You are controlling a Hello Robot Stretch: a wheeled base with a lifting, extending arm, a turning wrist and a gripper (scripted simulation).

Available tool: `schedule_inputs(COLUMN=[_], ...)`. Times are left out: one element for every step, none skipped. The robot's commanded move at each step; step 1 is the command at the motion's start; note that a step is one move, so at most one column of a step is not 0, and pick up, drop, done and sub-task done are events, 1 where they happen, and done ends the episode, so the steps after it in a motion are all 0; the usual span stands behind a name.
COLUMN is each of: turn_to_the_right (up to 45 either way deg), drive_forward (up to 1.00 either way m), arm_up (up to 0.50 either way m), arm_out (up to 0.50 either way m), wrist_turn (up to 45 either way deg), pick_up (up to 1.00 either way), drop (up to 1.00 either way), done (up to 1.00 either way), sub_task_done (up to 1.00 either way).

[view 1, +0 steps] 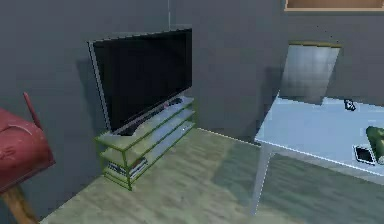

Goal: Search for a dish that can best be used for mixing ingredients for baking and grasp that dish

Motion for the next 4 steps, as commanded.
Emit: schedule_inputs(turn_to_the_right=[-45.0, -45.0, -45.0, -15.0], drive_forward=[0.00, 0.00, 0.00, 0.00], arm_up=[0.00, 0.00, 0.00, 0.00], arm_out=[0.00, 0.00, 0.00, 0.00], wrist_turn=[0.0, 0.0, 0.0, 0.0], pick_up=[0.00, 0.00, 0.00, 0.00], drop=[0.00, 0.00, 0.00, 0.00], done=[0.00, 0.00, 0.00, 0.00], sub_task_done=[0.00, 0.00, 0.00, 0.00])
